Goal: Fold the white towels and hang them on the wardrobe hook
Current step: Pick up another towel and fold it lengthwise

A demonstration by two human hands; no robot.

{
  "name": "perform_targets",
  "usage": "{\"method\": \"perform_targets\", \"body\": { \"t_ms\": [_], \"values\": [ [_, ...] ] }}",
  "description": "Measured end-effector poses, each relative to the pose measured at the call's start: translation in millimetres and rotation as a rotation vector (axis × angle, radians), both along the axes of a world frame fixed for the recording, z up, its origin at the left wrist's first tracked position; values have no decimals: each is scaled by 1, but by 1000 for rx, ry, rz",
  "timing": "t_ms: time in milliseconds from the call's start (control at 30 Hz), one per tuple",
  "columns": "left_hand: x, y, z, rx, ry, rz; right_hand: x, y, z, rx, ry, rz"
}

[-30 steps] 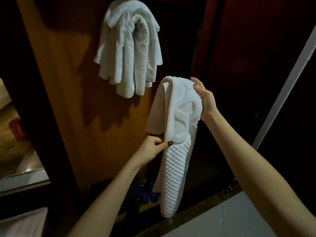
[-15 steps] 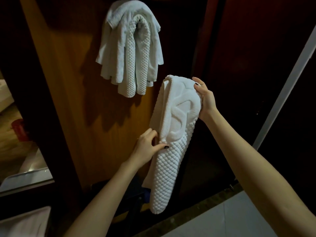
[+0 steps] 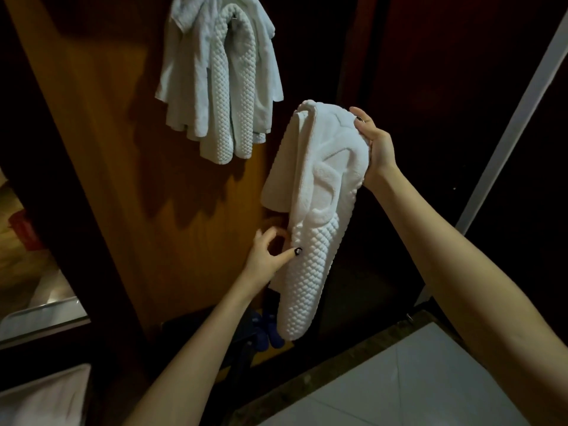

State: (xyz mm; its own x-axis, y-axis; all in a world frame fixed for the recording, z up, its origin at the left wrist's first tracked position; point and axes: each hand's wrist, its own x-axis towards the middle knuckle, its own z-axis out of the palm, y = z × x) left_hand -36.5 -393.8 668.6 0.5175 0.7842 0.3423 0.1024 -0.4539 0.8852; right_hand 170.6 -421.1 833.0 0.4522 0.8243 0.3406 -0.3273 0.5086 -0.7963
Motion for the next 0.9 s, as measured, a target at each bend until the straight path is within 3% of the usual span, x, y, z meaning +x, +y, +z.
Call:
{"method": "perform_targets", "body": {
  "t_ms": [133, 267, 367, 633, 900],
  "values": [
    [20, -5, 12, -96, -111, -70, 14, -3, 12, 29, 18, 74],
    [33, -8, 18, 31, -179, -55, 30, -6, 18, 50, 30, 135],
    [44, -16, 21, -20, -263, -45, 46, -8, 18, 41, 24, 138],
    [89, -39, 20, 144, -230, 188, 80, -10, 20, 47, 94, 194],
    [123, -57, 20, -171, -180, -27, 115, -5, 27, 95, 156, 268]
  ]
}}
